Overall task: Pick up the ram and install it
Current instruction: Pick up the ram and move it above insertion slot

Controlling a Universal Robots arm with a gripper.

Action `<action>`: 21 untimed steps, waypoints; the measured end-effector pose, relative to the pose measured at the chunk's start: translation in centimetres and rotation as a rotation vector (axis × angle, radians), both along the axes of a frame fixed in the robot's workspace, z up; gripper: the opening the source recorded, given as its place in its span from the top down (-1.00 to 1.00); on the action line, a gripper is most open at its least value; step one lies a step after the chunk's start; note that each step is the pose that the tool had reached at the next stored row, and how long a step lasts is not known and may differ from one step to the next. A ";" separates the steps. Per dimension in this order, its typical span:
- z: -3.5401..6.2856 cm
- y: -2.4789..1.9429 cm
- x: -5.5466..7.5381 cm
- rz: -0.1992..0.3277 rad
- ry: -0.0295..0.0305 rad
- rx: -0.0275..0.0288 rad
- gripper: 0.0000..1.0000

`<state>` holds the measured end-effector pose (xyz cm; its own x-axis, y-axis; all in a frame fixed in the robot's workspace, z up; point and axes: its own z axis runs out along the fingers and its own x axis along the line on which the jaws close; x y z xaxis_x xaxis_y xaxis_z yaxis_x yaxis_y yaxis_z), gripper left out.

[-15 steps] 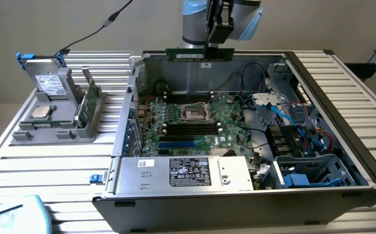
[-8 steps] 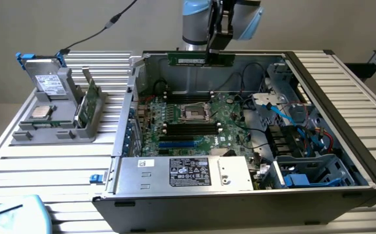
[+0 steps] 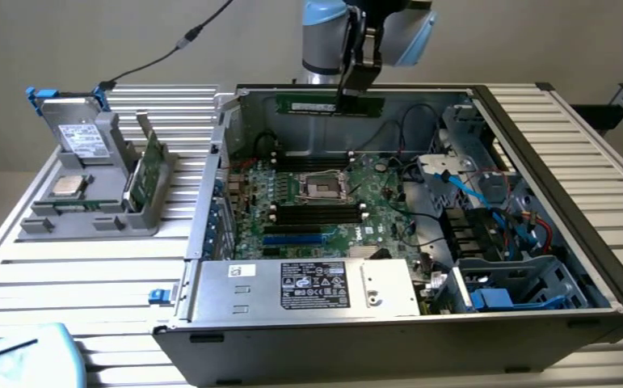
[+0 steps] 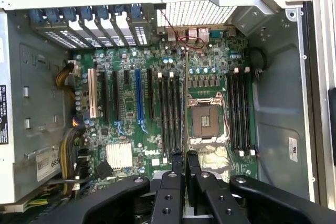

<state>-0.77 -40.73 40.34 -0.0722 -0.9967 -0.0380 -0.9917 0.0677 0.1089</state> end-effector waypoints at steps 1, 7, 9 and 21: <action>-0.13 0.00 0.0 0.000 0.0044 0.0000 0.72; -0.88 0.00 0.0 0.002 0.0137 -0.0003 0.72; -1.09 -0.01 0.0 0.002 0.0136 0.0000 0.72; -2.91 -0.01 0.0 0.023 0.0053 -0.0002 0.72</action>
<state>-0.77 -40.74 37.43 -0.0496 -0.9981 -0.0375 -0.9924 0.0450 0.1142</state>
